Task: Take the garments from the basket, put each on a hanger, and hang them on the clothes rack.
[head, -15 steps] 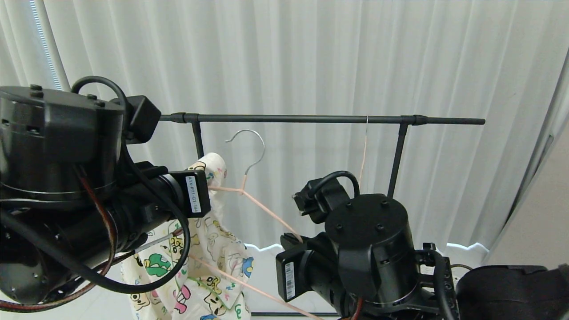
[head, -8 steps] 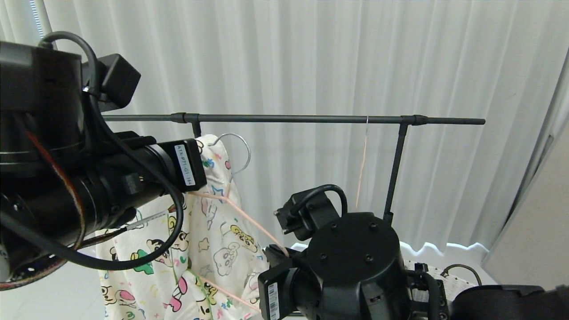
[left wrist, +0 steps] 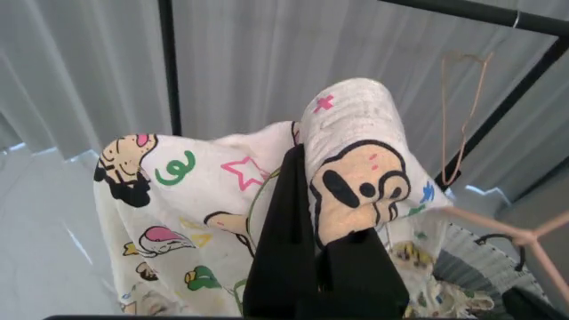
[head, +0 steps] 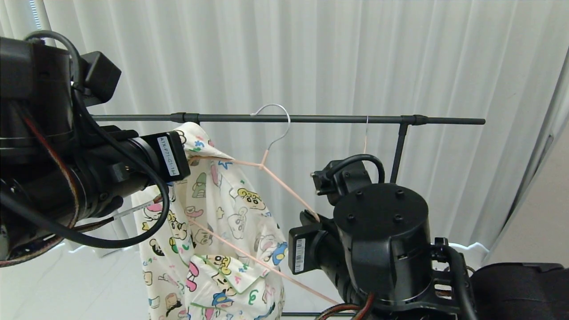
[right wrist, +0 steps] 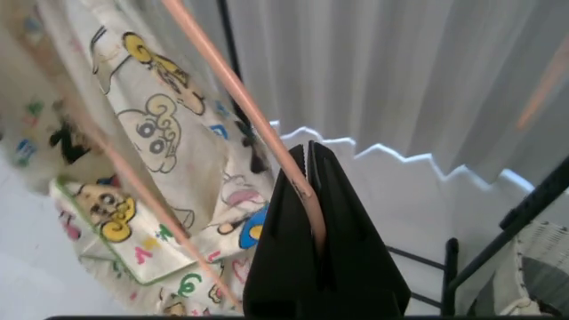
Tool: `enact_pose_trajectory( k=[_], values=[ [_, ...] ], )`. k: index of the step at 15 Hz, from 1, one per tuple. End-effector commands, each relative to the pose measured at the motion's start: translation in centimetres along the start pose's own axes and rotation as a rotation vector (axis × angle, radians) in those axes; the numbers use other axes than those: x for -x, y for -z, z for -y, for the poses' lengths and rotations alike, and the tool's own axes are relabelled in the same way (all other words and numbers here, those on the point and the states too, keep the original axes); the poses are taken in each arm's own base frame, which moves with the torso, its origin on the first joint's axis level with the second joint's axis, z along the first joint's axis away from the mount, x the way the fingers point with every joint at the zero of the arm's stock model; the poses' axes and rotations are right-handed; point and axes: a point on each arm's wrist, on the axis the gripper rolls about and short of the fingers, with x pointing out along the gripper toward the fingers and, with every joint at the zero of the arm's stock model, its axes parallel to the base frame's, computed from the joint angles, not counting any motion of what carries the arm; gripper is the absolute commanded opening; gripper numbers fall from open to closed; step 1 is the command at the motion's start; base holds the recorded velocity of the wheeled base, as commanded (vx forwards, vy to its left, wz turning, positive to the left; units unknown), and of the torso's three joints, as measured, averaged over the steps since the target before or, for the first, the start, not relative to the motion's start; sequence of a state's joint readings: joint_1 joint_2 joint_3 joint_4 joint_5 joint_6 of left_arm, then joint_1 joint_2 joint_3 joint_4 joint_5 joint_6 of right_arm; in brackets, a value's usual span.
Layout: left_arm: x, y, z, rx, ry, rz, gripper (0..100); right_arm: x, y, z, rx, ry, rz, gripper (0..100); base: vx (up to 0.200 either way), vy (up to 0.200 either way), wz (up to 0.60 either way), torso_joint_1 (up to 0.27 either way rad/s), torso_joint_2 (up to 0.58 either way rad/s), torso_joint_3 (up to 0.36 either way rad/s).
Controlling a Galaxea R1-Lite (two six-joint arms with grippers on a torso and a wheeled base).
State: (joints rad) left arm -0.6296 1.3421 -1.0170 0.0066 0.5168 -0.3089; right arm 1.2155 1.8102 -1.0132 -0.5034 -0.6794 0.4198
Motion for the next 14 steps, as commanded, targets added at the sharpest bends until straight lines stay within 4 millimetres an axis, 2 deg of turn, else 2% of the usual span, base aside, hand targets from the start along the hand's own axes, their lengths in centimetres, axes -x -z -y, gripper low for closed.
enact_pose_trajectory(
  k=[1,5,8,12,14],
  values=[
    [0.5,0.1,0.5,-0.006,0.033,0.002,0,0.0,-0.8,0.1,-0.023,0.000,0.023,0,0.000,0.000,0.00,0.000,0.00,0.000],
    [1.7,0.7,2.5,-0.024,0.139,-0.015,0,-0.7,-2.1,-1.0,-0.089,-0.015,0.069,0,0.000,0.000,0.00,0.000,0.00,0.000],
    [2.6,1.0,3.4,0.013,0.198,-0.026,0,-1.3,-3.1,-0.7,-0.114,0.005,0.098,0,0.000,0.000,0.00,0.000,0.00,0.000],
    [2.7,0.9,3.4,0.046,0.201,-0.025,0,-2.1,-5.3,-0.1,-0.180,0.036,0.162,0,0.000,0.000,0.00,0.000,0.00,0.000],
    [2.7,0.9,3.5,0.045,0.202,-0.026,0,-2.4,-5.5,-0.3,-0.190,0.032,0.169,0,0.000,0.000,0.00,0.000,0.00,0.000]
  ],
)
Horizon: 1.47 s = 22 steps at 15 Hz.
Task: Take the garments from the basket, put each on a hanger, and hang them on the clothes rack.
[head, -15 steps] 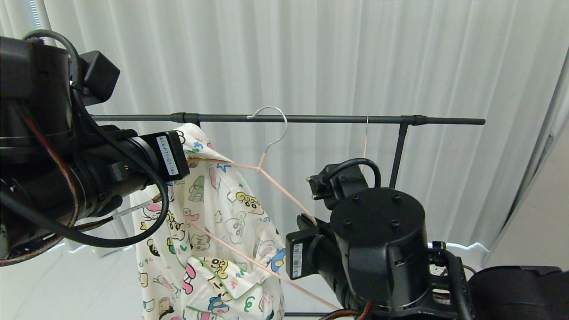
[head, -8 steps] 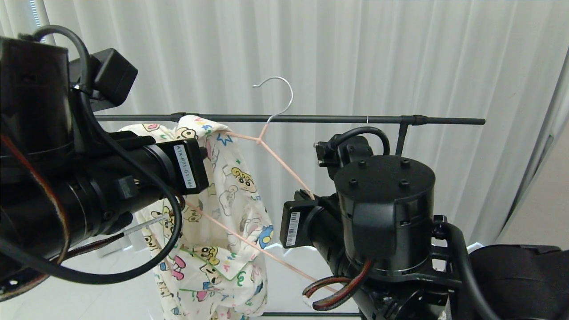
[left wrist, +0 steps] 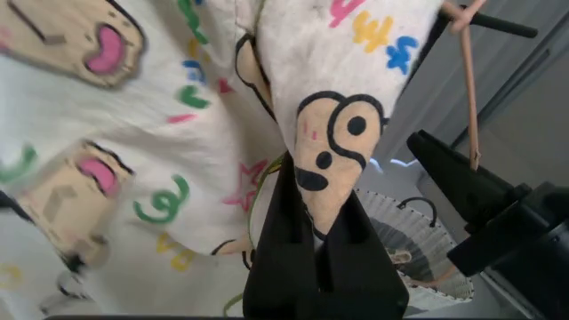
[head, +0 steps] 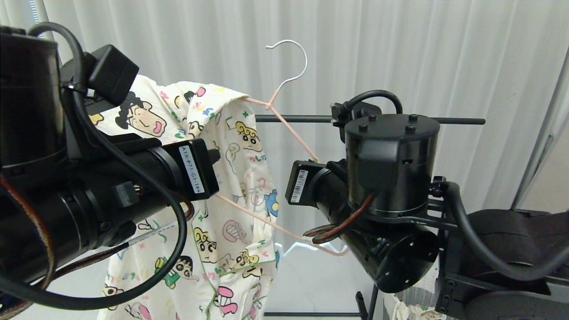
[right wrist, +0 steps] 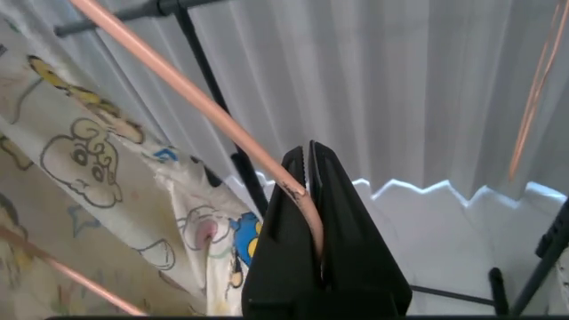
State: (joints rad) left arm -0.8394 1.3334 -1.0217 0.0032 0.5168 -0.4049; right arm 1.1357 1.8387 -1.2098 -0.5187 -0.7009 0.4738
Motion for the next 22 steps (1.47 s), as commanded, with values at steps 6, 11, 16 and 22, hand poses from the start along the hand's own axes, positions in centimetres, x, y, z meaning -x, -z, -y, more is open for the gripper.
enact_pose_trajectory(
  k=[6,11,16,22],
  values=[
    [0.1,0.4,0.3,-0.008,0.016,-0.013,0,-1.2,0.7,-0.7,-0.007,0.002,0.002,0,0.000,0.000,0.00,0.000,0.00,0.000],
    [1.1,2.2,1.6,-0.071,0.094,-0.065,0,-1.9,0.7,-1.3,-0.016,-0.002,0.012,0,0.000,0.000,0.00,0.000,0.00,0.000],
    [1.1,3.3,1.2,-0.167,0.082,-0.085,0,-1.8,0.7,-1.3,-0.016,-0.002,0.012,0,0.000,0.000,0.00,0.000,0.00,0.000],
    [1.8,3.2,-0.1,-0.269,0.005,-0.044,0,-1.7,0.0,-0.7,-0.003,0.039,0.036,0,0.000,0.000,0.00,0.000,0.00,0.000]
  ],
)
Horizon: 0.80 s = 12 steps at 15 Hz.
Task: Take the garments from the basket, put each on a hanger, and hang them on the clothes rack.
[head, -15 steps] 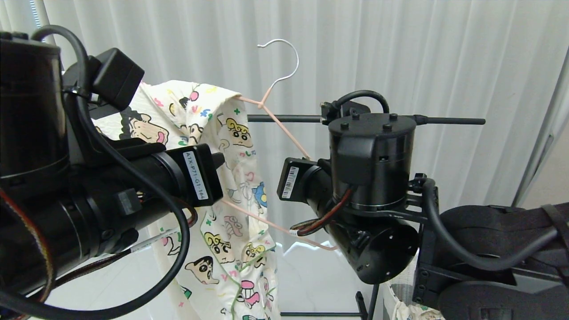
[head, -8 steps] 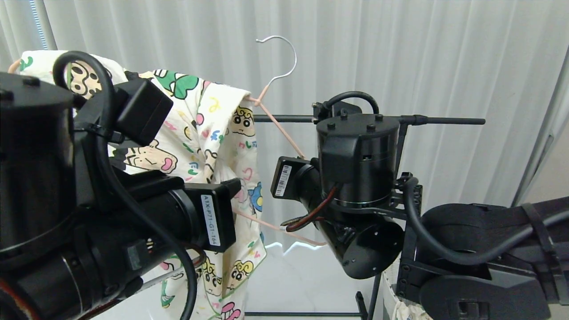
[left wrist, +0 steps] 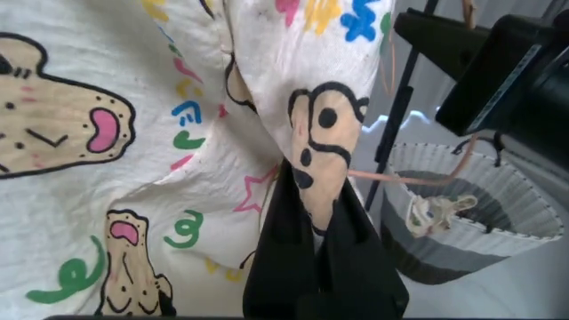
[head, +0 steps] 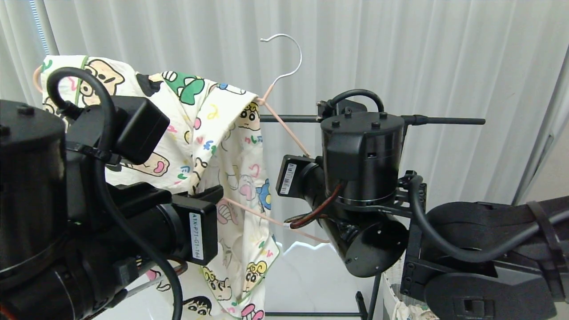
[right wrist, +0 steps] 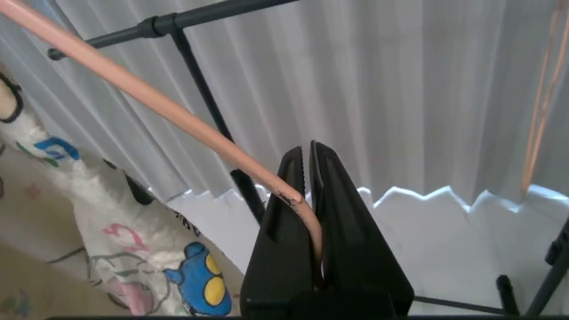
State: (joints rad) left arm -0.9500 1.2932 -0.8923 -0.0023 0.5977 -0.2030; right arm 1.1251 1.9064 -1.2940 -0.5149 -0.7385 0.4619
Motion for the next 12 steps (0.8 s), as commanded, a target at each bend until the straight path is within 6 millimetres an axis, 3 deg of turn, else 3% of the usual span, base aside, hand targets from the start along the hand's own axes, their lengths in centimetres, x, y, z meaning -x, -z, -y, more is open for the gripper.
enact_pose_trajectory(
  k=[1,2,8,12],
  values=[
    [0.4,-0.2,-0.3,0.002,-0.002,0.016,0,0.0,-0.5,0.3,0.012,0.014,0.013,0,0.000,0.000,0.00,0.000,0.00,0.000],
    [0.4,-0.1,-0.3,0.003,-0.001,0.021,100,-0.1,-0.6,0.4,0.025,0.025,0.019,0,0.000,0.000,0.00,0.000,0.00,0.000],
    [1.8,2.4,-1.9,-0.113,-0.027,0.002,100,-0.2,-2.5,1.8,0.102,0.068,0.059,0,0.000,0.000,0.00,0.000,0.00,0.000],
    [3.1,2.7,-2.8,-0.096,-0.025,0.028,100,0.5,-2.5,3.8,0.234,0.075,0.123,0,0.000,0.000,0.00,0.000,0.00,0.000]
  ],
)
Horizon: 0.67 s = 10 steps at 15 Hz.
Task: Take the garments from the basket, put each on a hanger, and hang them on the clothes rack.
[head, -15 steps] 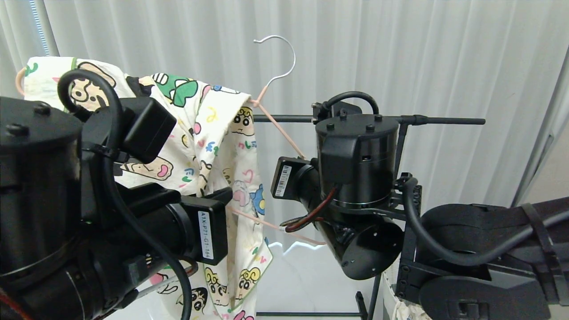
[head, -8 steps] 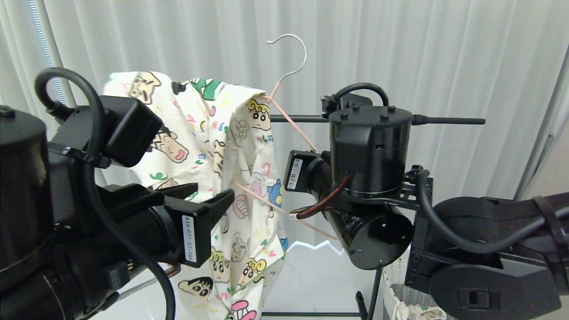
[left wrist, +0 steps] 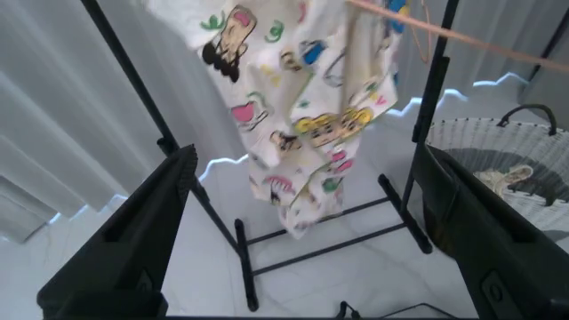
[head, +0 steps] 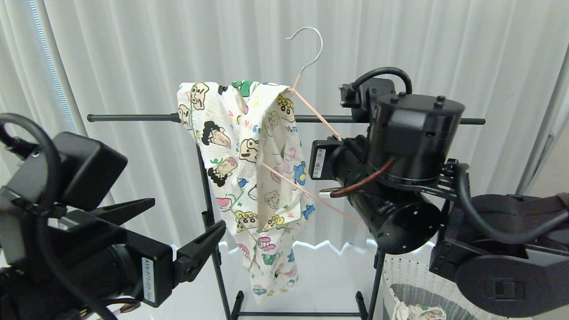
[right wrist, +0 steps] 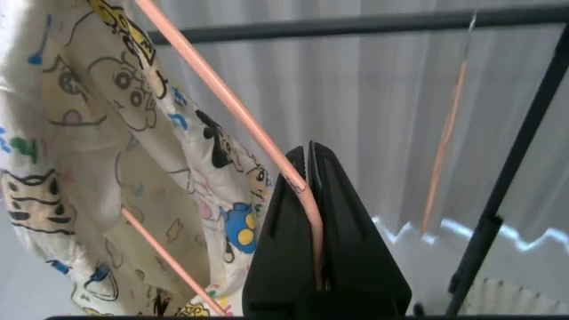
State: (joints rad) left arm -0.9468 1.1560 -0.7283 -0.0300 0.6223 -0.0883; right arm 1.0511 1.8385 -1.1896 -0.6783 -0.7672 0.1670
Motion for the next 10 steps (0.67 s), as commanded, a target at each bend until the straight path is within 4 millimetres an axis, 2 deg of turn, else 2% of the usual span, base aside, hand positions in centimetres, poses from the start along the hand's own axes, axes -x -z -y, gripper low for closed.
enact_pose_trajectory(
  k=[1,5,10],
  values=[
    [1.3,-0.3,-0.9,0.025,0.006,0.045,100,1.1,0.4,1.7,0.067,-0.015,0.010,0,0.000,0.000,0.00,0.000,0.00,0.000],
    [2.8,-0.7,-1.9,-0.022,0.107,0.099,100,5.1,1.9,5.4,0.159,-0.091,-0.019,0,0.000,0.000,0.00,0.000,0.00,0.000],
    [3.2,-1.3,-1.7,-0.092,0.312,0.137,100,10.6,3.2,7.5,0.203,-0.191,-0.060,0,0.000,0.000,0.00,0.000,0.00,0.000]
  ],
)
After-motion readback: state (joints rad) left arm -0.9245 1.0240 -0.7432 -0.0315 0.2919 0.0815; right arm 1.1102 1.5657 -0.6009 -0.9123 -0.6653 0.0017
